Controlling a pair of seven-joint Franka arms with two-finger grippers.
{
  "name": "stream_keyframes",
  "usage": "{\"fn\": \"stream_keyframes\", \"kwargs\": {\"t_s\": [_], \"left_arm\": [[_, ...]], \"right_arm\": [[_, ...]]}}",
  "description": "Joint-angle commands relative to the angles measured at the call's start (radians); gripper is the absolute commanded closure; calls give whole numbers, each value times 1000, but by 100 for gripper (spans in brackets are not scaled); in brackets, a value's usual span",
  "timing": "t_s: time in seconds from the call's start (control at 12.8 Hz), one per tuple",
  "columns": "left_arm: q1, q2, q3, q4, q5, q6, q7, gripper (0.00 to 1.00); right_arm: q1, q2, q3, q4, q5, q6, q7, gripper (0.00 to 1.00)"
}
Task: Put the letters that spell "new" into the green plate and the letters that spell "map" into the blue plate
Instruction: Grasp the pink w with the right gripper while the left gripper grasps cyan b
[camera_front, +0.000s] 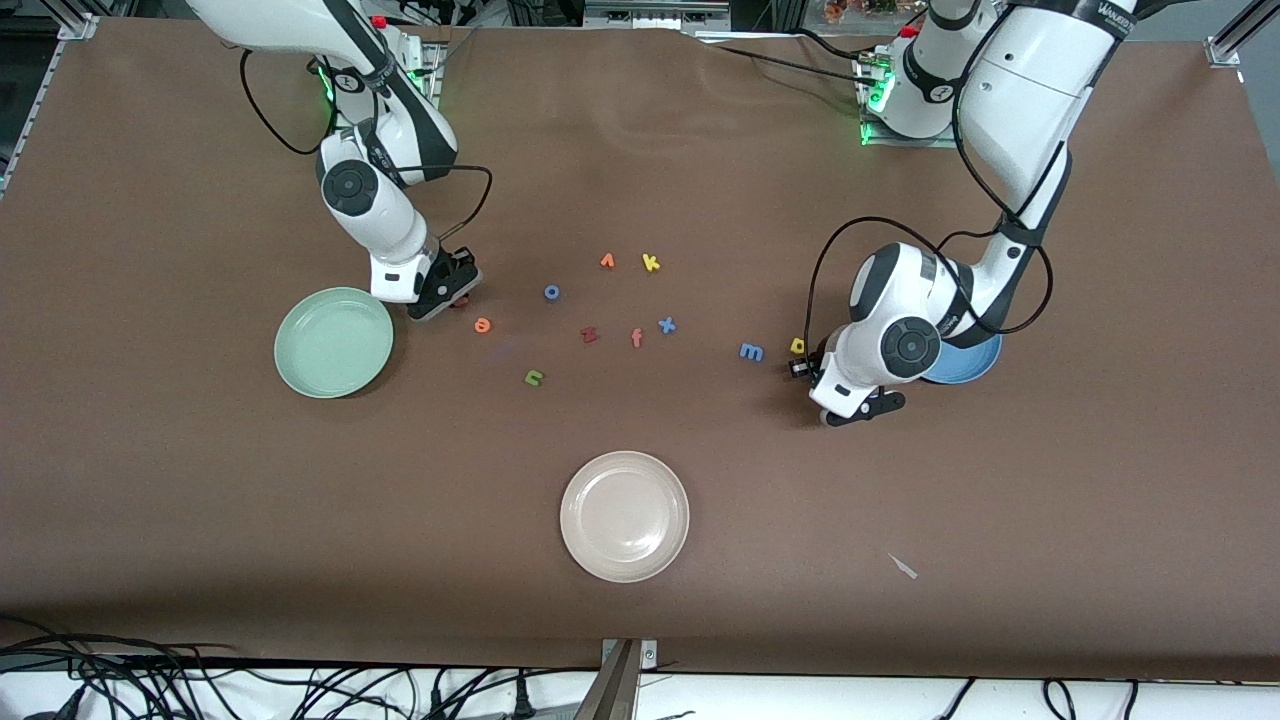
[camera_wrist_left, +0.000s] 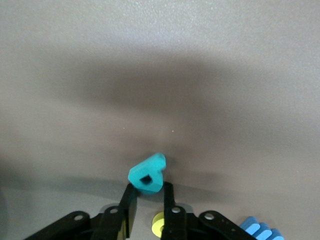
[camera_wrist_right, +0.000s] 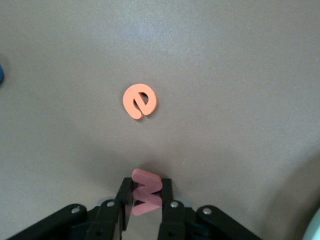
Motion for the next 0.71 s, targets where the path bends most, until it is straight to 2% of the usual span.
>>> {"fn": "stream_keyframes", "kwargs": {"t_s": [0.0,0.08,0.31,0.47,0.63], "left_arm": [[-10,-11,12,-22,-12,-5,5,76],[-5,-14,12,-14,-10,-24,7,76],[-2,-28,12,-14,-7,-37,10,79],[-4,-25,12,-14,-7,-37,10,80],[-8,-21,15,-12,-6,-35,10,81]], "right_arm": [[-3,-45,-16,1,-17,-38,-7,100],[-3,-80,-28,10,-17,-90,-7,100],[-3,-148,-129,42,-20,-208,-56,100],[-3,-156,-183,108,-20,-317,-123,100],[-4,-122,-260,168,-21,-331,-195,99]]}}
